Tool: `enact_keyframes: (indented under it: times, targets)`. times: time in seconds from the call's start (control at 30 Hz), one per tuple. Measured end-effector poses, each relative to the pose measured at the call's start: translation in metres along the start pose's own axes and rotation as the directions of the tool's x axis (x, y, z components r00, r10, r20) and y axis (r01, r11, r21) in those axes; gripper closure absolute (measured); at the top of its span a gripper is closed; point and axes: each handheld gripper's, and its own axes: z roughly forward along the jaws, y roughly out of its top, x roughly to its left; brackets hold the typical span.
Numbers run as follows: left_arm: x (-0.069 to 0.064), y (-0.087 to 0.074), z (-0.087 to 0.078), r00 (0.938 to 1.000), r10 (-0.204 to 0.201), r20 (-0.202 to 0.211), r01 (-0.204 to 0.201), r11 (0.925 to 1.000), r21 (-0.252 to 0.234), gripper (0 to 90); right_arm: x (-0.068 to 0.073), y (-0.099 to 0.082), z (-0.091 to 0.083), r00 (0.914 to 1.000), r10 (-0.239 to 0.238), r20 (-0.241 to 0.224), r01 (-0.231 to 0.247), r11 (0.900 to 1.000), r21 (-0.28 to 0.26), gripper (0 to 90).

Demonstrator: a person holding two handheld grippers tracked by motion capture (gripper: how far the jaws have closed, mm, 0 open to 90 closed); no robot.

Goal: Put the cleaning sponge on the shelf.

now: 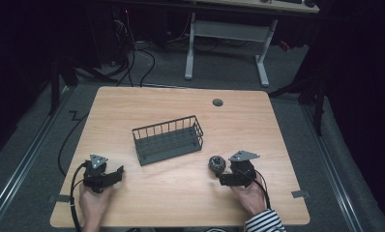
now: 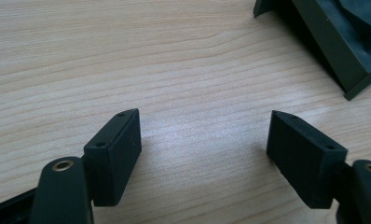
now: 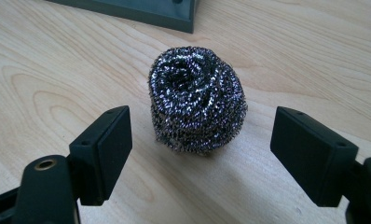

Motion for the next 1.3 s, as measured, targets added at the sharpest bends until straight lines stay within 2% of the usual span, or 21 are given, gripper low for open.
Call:
enact_keyframes:
  times: [0.5,0.87,1.3]
  targets:
    - [0.001,0.000,0.000,1.0000,-0.003,0.005,0.003,1.0000,0.002,26.6,-0.002,0.007,0.023,1.0000,0.005,-0.007,-0.005,0.9987,0.050,24.6]
    - [0.001,0.000,0.000,0.9999,-0.009,0.006,0.009,1.0000,-0.003,26.5,-0.003,0.006,0.031,0.9998,0.008,-0.021,-0.006,0.9968,0.079,33.6]
    - [0.001,0.000,0.000,0.9999,-0.010,0.010,0.010,0.9999,-0.003,26.4,-0.002,0.006,0.030,0.9993,0.010,-0.036,-0.007,0.9965,0.083,37.6]
